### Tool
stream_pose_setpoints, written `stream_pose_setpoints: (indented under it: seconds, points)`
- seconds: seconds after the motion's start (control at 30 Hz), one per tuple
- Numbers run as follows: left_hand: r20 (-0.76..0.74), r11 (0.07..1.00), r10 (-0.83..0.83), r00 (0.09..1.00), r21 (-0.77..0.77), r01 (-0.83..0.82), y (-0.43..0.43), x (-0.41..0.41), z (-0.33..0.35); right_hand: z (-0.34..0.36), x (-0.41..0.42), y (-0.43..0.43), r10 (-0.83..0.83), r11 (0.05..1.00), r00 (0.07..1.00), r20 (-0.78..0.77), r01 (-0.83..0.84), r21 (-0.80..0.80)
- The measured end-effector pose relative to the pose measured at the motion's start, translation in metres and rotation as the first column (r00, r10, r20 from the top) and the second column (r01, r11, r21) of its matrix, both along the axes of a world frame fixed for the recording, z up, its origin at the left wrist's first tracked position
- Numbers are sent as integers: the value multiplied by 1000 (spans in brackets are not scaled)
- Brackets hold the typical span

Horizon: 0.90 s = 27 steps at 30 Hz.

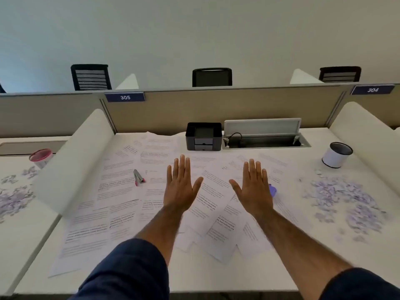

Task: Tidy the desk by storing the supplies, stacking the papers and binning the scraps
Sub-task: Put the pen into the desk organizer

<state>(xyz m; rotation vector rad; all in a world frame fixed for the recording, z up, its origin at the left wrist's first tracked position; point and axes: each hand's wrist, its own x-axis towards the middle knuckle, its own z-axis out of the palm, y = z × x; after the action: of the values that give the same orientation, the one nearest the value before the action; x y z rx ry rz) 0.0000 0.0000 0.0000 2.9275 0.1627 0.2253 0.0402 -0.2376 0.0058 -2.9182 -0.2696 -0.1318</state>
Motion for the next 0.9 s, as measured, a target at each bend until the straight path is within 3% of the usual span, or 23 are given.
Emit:
stream_pose_setpoints:
  seconds: [0.27,0.47,0.9]
  points:
    - [-191,999,-35,981,-40,28,-17,-51,-76,-71,-41,-18,46,996,988,-150,-57,-67]
    - [-242,999,-35,970,-38,26,-23,-77,-111,-114,-61,-24,80,989,970,-231,-106,-104]
    - [-356,998,-4,934,-58,-17,-35,-98,-134,-142,-77,-29,117,989,959,-257,-137,-59]
